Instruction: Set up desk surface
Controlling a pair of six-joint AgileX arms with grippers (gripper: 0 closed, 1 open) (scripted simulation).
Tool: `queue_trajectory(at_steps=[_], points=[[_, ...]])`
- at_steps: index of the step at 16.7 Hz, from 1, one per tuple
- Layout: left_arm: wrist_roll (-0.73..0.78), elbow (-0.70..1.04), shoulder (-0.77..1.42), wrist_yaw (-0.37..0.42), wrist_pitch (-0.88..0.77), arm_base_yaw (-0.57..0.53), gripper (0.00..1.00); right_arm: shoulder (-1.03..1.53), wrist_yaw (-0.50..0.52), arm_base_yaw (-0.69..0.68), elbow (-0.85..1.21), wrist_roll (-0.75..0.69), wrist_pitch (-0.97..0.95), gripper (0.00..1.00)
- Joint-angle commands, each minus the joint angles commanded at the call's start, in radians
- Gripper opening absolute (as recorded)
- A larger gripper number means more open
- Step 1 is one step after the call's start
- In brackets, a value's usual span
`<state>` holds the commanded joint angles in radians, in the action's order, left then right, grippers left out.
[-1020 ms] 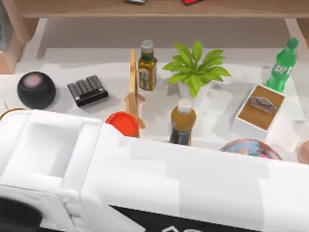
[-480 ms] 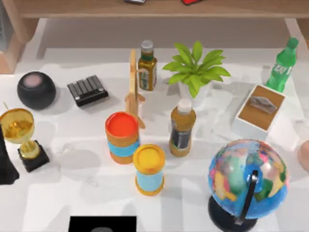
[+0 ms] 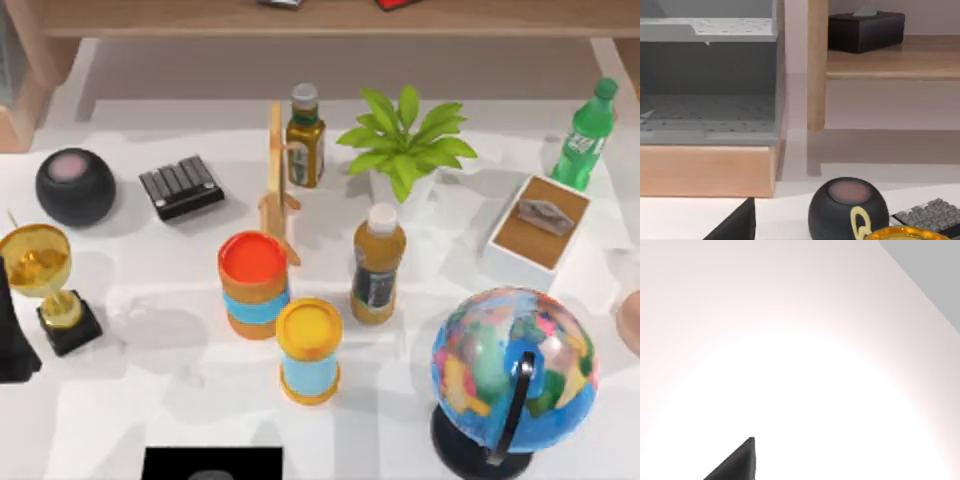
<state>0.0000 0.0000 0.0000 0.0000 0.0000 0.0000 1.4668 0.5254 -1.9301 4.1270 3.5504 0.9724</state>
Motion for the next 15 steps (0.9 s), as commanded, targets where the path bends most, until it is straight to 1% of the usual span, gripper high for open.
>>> queue_trajectory(at_steps=[4,8,10,12,15], points=[[0.0,0.0,0.0,0.0,0.0,0.0,1.0,-0.151,0.085,-0.143,0.42,0.432,-0.016,1.0],[0.0,0.0,0.0,0.0,0.0,0.0,1.0,-0.275,0.157,-0.276,0.753,0.787,-0.029,1.0],[0.0,0.0,0.0,0.0,0.0,0.0,1.0,-0.323,0.186,-0.336,0.879,0.927,-0.033,1.0],[0.0,0.0,0.0,0.0,0.0,0.0,1.0,-0.359,0.208,-0.391,0.966,1.034,-0.035,1.0],[0.0,0.0,0.0,0.0,0.0,0.0,1.0,-0.389,0.23,-0.454,1.031,1.129,-0.035,1.0]])
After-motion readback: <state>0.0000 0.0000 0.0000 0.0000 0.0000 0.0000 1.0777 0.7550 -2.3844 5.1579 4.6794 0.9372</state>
